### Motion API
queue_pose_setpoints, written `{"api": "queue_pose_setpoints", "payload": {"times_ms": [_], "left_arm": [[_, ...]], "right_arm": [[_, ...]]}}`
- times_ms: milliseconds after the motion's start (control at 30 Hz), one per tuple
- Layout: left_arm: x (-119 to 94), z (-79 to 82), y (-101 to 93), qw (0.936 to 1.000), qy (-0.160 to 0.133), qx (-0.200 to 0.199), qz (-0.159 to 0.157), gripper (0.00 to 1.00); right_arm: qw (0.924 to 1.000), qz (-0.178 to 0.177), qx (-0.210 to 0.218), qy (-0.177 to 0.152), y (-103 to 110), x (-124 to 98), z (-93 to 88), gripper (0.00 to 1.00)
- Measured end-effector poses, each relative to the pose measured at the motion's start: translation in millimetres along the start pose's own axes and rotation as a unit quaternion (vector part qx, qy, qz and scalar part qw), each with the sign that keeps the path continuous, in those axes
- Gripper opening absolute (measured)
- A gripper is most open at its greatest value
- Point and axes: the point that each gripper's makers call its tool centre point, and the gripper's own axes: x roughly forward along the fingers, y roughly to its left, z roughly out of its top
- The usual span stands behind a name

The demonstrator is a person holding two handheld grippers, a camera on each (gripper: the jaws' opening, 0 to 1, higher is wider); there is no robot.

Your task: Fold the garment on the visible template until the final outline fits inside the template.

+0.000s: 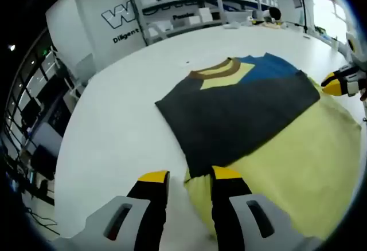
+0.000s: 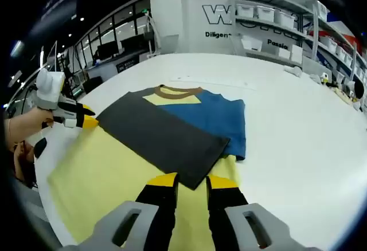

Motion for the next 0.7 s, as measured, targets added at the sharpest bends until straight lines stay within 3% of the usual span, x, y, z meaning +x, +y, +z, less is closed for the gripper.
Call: {"api": "queue_pose_setpoints", "payload": {"times_ms": [133,233,500,567,700], "left_arm": [[-12,4.4,0.2,0.9998,-0.02,-0.003,0.0,0.49],[-21,-0.6,0.2,0.9998,-0.011,0.016,0.002,0.62],[-51,-12.8,-10.4,0.9994,-0.019,0.015,-0.025,0.94],[-60,-16.8,-19.8,0.998,-0.022,0.038,-0.044,0.98],[-72,-23.4,-26.6,0.9976,-0.02,0.036,-0.055,0.99]], "right_arm": [[0.9998,0.021,0.003,-0.004,9,-8,6.4,0.52],[0.9996,0.029,-0.001,-0.001,12,-15,7.0,0.67],[0.9987,0.05,0.012,0.005,20,-35,2.8,0.85],[0.9981,0.058,0.015,0.012,23,-40,-2.5,0.87],[0.9978,0.062,0.006,0.02,28,-53,-10.9,0.91]]}}
